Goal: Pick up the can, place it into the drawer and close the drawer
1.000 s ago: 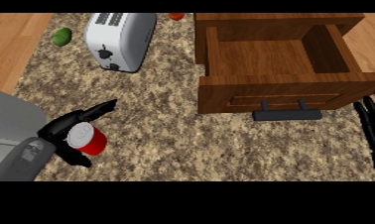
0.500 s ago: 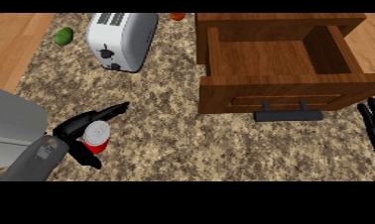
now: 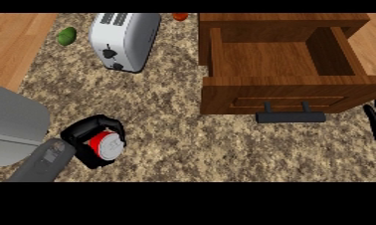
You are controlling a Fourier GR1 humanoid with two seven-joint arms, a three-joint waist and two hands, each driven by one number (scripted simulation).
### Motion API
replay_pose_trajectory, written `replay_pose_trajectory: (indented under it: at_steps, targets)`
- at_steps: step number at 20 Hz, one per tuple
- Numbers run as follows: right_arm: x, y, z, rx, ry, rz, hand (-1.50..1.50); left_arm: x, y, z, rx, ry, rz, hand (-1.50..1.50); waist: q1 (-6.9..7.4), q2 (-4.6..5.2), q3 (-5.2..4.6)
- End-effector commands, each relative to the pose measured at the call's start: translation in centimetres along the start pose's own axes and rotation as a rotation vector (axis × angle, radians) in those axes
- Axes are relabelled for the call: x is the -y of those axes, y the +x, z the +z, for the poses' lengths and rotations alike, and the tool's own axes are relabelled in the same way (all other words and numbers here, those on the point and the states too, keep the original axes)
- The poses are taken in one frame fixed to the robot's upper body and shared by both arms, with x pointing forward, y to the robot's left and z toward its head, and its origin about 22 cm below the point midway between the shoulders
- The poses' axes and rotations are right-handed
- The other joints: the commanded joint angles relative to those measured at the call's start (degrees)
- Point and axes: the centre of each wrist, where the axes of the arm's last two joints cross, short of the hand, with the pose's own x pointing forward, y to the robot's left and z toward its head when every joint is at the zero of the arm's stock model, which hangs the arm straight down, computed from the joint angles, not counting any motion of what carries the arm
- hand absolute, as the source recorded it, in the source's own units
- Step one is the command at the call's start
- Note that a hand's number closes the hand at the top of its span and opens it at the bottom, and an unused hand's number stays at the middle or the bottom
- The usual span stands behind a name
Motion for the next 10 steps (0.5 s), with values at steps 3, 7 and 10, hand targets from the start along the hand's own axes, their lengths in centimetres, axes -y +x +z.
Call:
replay_pose_trajectory:
  at_steps: [3, 7, 10]
  targets:
    - [0.6, -0.3, 0.9, -0.011, -0.016, 0.013, -1.50, -0.3, -0.6, 1.0, 0.134, 0.267, 0.173, 1.50, 0.72, -0.21, 0.08]
    - [0.8, -0.2, 1.4, -0.023, -0.053, 0.026, -1.50, 0.4, -2.7, 3.2, 0.071, 0.916, 0.233, 1.50, 3.15, -0.52, 0.15]
    - [1.3, 0.0, 0.7, -0.020, -0.050, 0.018, -1.50, 0.4, -1.8, -0.2, 0.096, 1.080, 0.256, 1.50, 1.74, -0.30, 0.13]
